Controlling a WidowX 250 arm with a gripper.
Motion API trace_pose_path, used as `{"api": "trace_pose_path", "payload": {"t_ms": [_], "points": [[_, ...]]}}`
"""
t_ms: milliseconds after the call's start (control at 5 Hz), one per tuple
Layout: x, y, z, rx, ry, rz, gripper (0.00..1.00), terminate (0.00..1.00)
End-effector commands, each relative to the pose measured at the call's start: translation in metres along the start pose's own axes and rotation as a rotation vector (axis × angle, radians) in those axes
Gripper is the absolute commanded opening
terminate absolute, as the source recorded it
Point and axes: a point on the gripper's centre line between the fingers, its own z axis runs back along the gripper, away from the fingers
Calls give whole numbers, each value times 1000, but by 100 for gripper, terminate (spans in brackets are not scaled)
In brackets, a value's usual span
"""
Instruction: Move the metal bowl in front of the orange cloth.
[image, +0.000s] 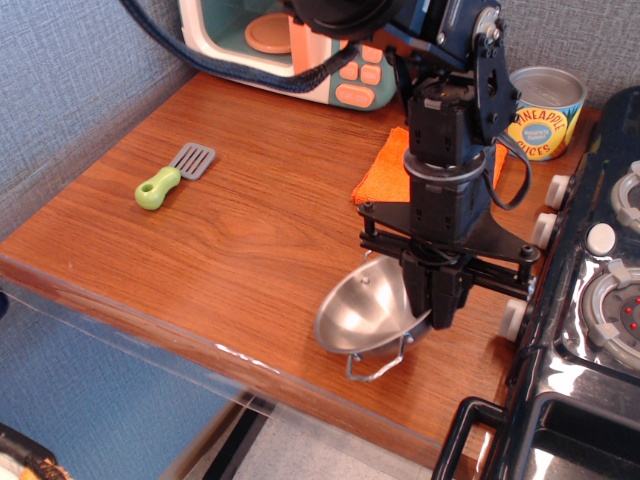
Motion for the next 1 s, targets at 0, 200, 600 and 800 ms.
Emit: {"api": "trace_pose_path", "payload": {"t_ms": [0, 200, 600, 800], "points": [[2, -2, 3, -4, 23, -12, 100, 0], [3, 0, -1, -13, 48, -3, 100, 0], [13, 8, 39, 18, -131, -54, 100, 0], [22, 28, 83, 109, -307, -34, 100, 0]]}}
